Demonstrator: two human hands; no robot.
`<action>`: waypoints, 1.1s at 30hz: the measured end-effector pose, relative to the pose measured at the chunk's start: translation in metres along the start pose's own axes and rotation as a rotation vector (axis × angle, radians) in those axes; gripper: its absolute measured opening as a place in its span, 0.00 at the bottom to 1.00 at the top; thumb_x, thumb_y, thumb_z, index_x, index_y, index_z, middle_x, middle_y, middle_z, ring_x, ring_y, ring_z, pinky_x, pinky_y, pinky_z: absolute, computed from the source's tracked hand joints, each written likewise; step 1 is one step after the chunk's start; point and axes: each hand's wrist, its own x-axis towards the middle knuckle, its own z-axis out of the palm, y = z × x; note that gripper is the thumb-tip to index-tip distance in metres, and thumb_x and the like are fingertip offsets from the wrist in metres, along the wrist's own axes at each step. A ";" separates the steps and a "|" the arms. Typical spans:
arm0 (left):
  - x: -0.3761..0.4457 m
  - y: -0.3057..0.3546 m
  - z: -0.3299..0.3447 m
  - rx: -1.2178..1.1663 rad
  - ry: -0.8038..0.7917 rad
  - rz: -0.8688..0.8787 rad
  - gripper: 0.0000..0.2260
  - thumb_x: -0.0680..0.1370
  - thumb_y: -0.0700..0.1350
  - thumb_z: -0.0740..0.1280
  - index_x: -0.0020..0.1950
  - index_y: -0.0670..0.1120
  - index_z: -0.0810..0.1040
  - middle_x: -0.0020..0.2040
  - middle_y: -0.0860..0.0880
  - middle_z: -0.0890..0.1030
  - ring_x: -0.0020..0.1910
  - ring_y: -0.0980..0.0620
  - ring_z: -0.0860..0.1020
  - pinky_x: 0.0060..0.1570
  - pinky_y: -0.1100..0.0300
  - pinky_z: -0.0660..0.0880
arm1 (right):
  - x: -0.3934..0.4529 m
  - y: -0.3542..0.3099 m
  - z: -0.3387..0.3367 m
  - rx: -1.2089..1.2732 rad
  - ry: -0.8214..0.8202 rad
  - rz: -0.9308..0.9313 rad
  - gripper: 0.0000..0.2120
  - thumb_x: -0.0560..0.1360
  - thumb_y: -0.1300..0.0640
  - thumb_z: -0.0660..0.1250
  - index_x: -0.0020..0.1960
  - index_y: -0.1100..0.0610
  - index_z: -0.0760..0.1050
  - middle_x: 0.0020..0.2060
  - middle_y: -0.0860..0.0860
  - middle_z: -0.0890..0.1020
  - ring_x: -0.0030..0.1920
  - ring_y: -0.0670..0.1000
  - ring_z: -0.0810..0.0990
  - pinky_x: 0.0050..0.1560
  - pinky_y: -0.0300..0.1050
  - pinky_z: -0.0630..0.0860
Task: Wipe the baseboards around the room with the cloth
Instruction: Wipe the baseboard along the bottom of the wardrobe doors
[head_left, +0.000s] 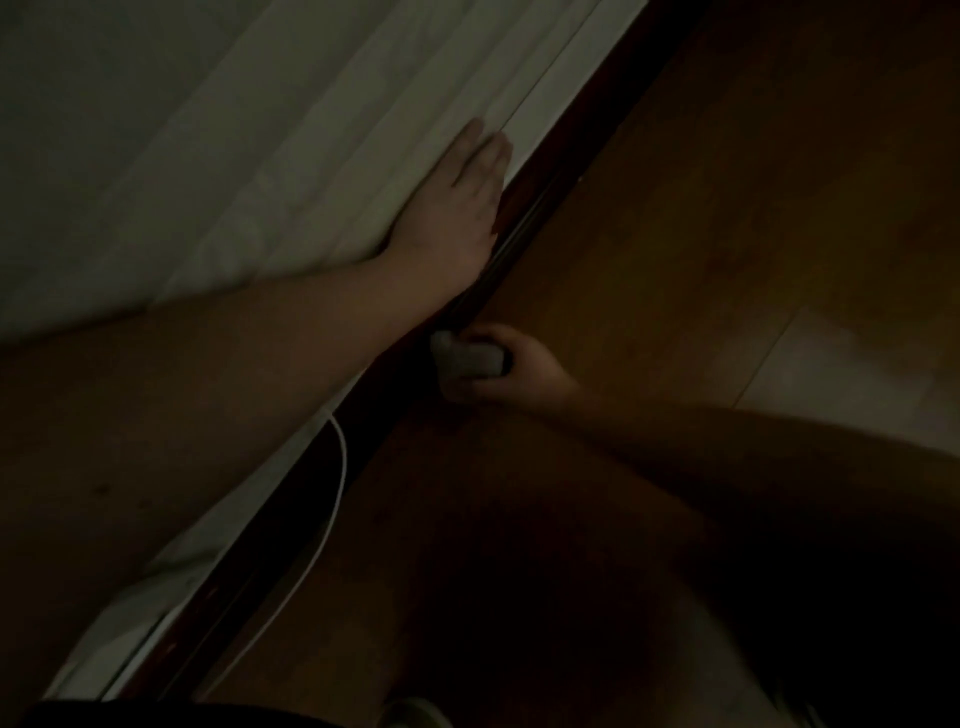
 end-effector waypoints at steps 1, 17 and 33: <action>0.001 0.003 0.000 -0.017 -0.003 -0.006 0.29 0.84 0.55 0.40 0.80 0.39 0.51 0.81 0.40 0.50 0.80 0.41 0.48 0.75 0.40 0.39 | 0.008 -0.003 -0.023 -0.093 0.008 0.000 0.29 0.69 0.59 0.78 0.67 0.53 0.74 0.62 0.50 0.76 0.62 0.46 0.73 0.60 0.36 0.67; 0.075 -0.002 -0.023 -0.092 -0.056 -0.003 0.29 0.84 0.56 0.40 0.80 0.38 0.50 0.80 0.39 0.50 0.80 0.42 0.48 0.76 0.43 0.41 | -0.018 -0.030 -0.287 -0.267 0.208 0.094 0.27 0.75 0.52 0.73 0.71 0.48 0.69 0.63 0.50 0.75 0.60 0.53 0.77 0.60 0.50 0.76; 0.129 0.012 0.003 0.011 -0.055 -0.001 0.27 0.85 0.50 0.38 0.78 0.35 0.44 0.80 0.37 0.43 0.80 0.41 0.44 0.76 0.42 0.38 | 0.155 0.067 -0.358 -0.095 0.745 0.135 0.28 0.77 0.51 0.67 0.75 0.48 0.66 0.71 0.51 0.72 0.67 0.52 0.73 0.66 0.46 0.73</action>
